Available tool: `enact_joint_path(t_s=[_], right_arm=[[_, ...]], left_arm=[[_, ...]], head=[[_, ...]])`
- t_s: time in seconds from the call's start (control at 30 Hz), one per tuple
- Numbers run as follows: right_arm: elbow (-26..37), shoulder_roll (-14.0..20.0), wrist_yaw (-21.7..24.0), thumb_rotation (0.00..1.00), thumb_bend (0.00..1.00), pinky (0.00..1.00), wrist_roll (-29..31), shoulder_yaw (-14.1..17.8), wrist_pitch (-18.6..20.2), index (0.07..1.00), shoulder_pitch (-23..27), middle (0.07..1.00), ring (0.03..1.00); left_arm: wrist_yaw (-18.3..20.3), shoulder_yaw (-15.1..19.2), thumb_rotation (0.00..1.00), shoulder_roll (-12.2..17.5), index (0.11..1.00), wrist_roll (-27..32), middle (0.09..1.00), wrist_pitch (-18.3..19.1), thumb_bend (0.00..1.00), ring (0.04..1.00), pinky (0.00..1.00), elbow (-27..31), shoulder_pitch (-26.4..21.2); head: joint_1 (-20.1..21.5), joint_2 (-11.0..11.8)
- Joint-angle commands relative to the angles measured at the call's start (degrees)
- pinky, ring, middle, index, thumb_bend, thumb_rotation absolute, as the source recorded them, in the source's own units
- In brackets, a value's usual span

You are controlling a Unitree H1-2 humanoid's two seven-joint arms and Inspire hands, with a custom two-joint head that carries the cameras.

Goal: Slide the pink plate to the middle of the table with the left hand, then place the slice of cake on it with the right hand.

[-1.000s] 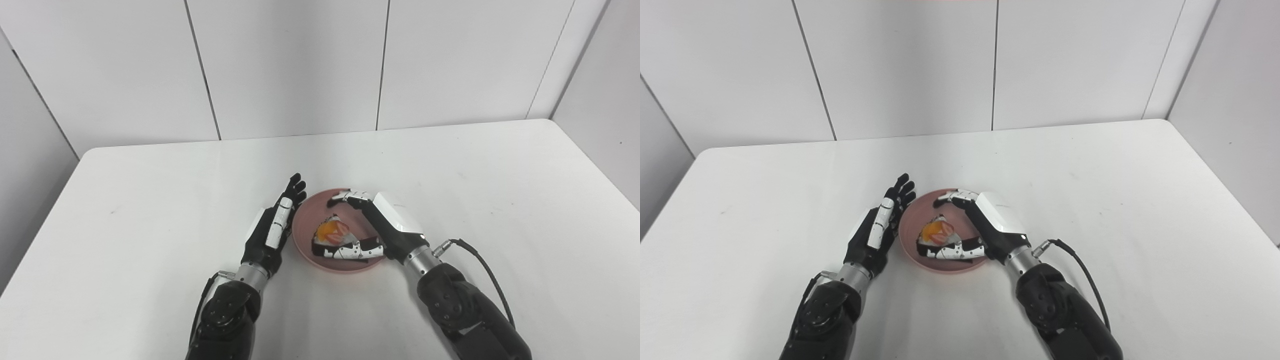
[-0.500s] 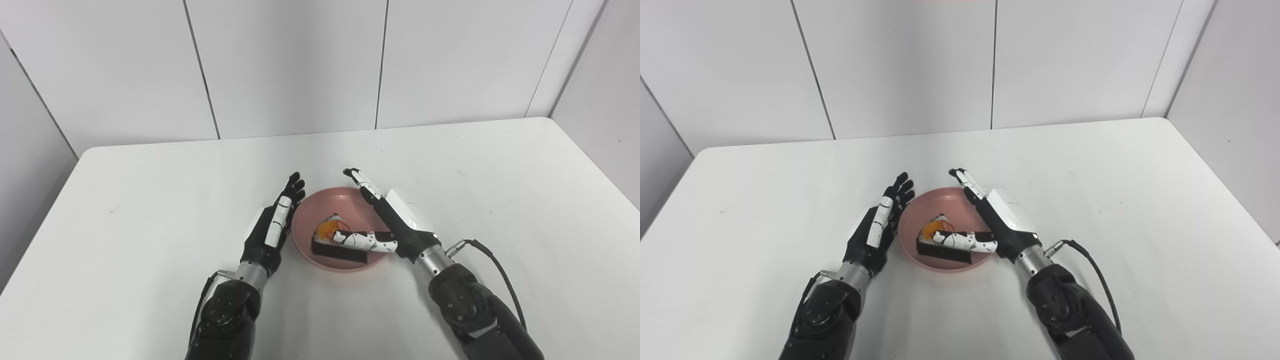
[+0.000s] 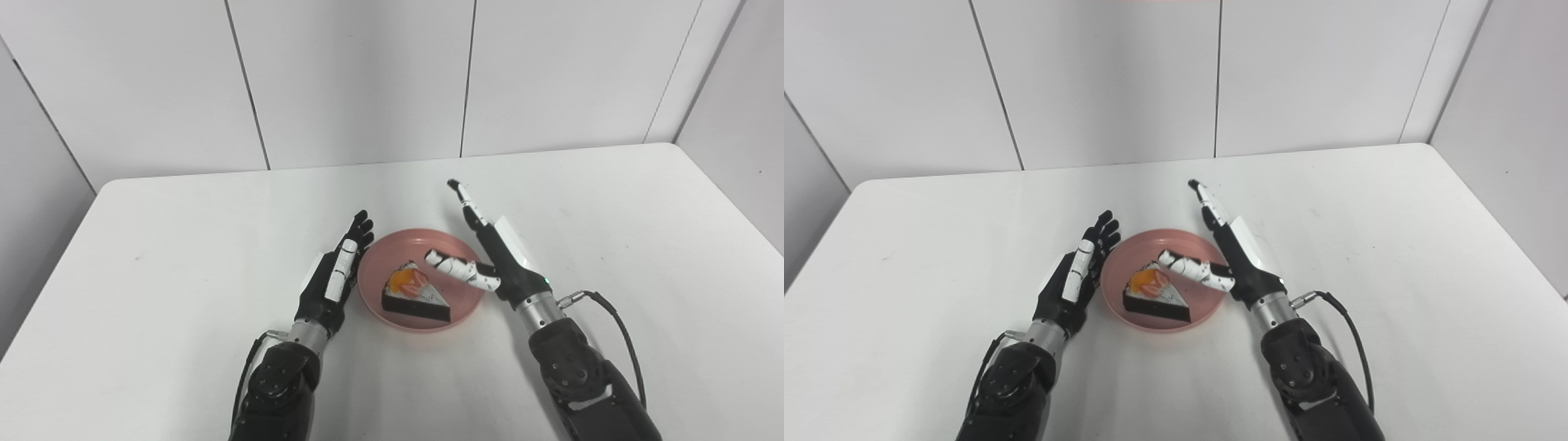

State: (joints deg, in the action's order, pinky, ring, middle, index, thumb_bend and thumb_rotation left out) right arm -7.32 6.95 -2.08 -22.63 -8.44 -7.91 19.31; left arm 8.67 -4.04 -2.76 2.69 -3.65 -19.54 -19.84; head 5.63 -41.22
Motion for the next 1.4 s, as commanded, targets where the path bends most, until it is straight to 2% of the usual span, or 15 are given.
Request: enact_joint_path(t_s=[0.0,0.13,0.2,0.37,0.47,0.57,0.87,1.23,1.37], right_arm=[[2.12,-0.77,-1.12,0.99,0.59,0.99,1.98,1.56,0.37,1.0,1.31,1.0,1.0],[3.28,-2.23,-0.12,1.0,0.59,0.98,5.01,3.46,3.61,1.0,0.84,1.0,1.0],[4.01,-2.95,0.64,1.0,0.62,0.89,7.21,4.26,5.59,1.0,0.54,1.0,1.0],[4.1,-4.95,2.3,1.0,0.63,0.94,14.99,6.35,7.5,1.0,-0.1,1.0,1.0],[3.96,-6.11,2.56,0.95,0.62,0.98,19.03,7.61,7.88,1.0,-0.43,1.0,1.0],[3.67,-6.89,3.43,0.92,0.6,1.0,22.99,8.75,8.07,1.0,-0.52,1.0,1.0],[4.63,-8.87,2.36,0.87,0.58,1.0,26.91,10.09,8.8,1.0,-2.07,1.0,1.0],[8.58,-9.38,-0.29,0.89,0.6,1.0,24.25,9.88,11.7,1.0,-5.33,1.0,1.0],[9.22,-9.42,0.21,0.87,0.61,1.0,25.63,10.19,12.74,1.0,-5.8,1.0,1.0]], left_arm=[[-2.09,0.73,1.0,0.44,1.0,-1.21,1.0,-1.71,0.57,1.0,1.0,0.96,-0.18],[-2.65,0.97,1.0,0.4,1.0,-1.28,1.0,-1.88,0.6,1.0,1.0,1.24,-0.14],[-2.95,0.99,1.0,0.4,1.0,-1.5,1.0,-2.06,0.6,1.0,1.0,1.37,-0.1],[-4.03,0.96,1.0,0.3,1.0,-2.33,1.0,-0.72,0.62,1.0,1.0,2.31,0.24],[-4.41,1.22,1.0,0.11,1.0,-1.97,1.0,0.17,0.65,1.0,1.0,2.7,0.42],[-4.9,1.64,1.0,-0.37,1.0,-1.52,1.0,0.37,0.63,1.0,1.0,3.48,0.76],[-6.08,2.61,1.0,-1.04,1.0,-1.41,1.0,1.58,0.6,1.0,1.0,6.13,1.8],[-5.86,3.55,1.0,-0.81,1.0,-0.17,1.0,2.28,0.65,1.0,1.0,6.58,1.74],[-5.27,3.87,1.0,-0.67,1.0,0.97,1.0,0.48,0.63,1.0,1.0,6.32,1.67]], head=[[-0.07,-0.12],[-0.15,-0.18],[-0.25,-0.18],[-0.79,-0.23],[-1.28,-0.33],[-1.53,-0.34],[-2.32,-0.31],[-2.88,-0.13],[-2.97,0.14]])
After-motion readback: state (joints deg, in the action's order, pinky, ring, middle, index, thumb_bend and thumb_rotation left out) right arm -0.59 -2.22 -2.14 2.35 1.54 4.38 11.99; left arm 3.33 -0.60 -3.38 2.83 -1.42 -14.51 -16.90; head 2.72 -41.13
